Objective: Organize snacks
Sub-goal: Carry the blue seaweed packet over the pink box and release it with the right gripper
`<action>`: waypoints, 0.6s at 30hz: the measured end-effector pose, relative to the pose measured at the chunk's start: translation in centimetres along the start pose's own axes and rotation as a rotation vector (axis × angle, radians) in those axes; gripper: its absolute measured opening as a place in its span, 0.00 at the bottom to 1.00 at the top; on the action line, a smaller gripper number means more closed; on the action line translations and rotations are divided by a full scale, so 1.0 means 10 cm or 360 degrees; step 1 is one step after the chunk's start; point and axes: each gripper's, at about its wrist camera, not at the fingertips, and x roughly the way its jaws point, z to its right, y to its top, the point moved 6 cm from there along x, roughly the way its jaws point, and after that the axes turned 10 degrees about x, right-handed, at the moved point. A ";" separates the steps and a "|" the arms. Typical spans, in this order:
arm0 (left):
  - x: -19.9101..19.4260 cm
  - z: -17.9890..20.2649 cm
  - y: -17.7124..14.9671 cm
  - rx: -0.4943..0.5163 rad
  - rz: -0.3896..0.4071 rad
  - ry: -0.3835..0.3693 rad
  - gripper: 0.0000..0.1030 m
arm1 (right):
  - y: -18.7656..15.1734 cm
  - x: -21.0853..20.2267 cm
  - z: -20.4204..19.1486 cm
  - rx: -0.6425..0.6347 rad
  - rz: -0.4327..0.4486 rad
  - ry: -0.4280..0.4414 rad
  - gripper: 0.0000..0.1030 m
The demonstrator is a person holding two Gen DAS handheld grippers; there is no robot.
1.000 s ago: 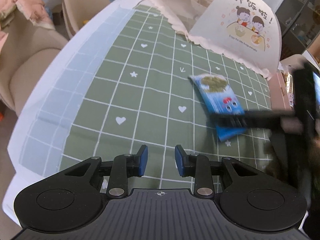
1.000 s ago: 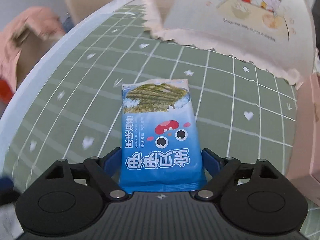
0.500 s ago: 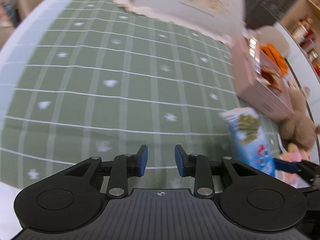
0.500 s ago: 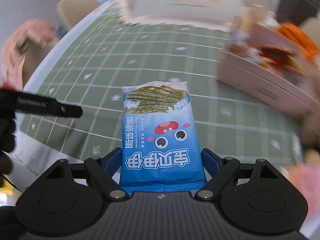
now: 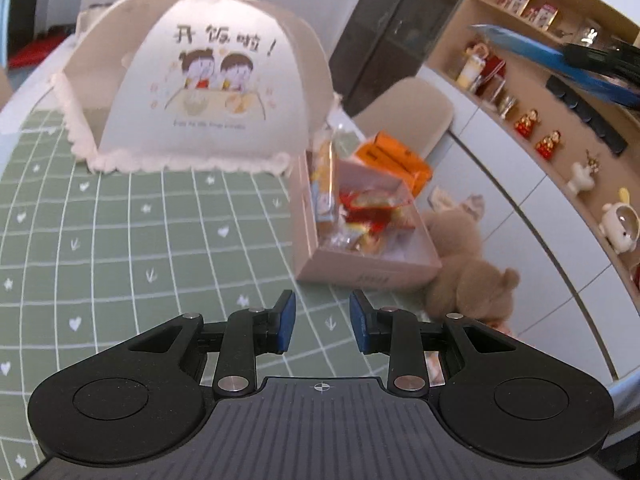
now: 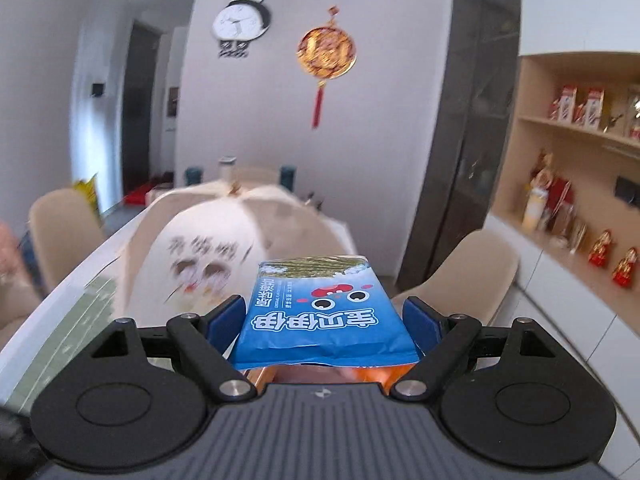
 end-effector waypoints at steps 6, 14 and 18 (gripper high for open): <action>0.16 -0.28 -0.34 -0.0085 -0.0133 0.0100 0.32 | -0.49 0.86 0.08 0.0165 -0.0234 0.0029 1.00; 0.48 -0.89 -0.88 -0.0076 -0.0221 0.0378 0.32 | -1.79 1.05 0.07 0.0342 -0.0539 -0.0073 1.00; 0.68 -0.92 -0.91 0.0082 -0.0159 0.0416 0.32 | -2.61 1.08 -0.27 0.0374 -0.0725 -0.0058 1.00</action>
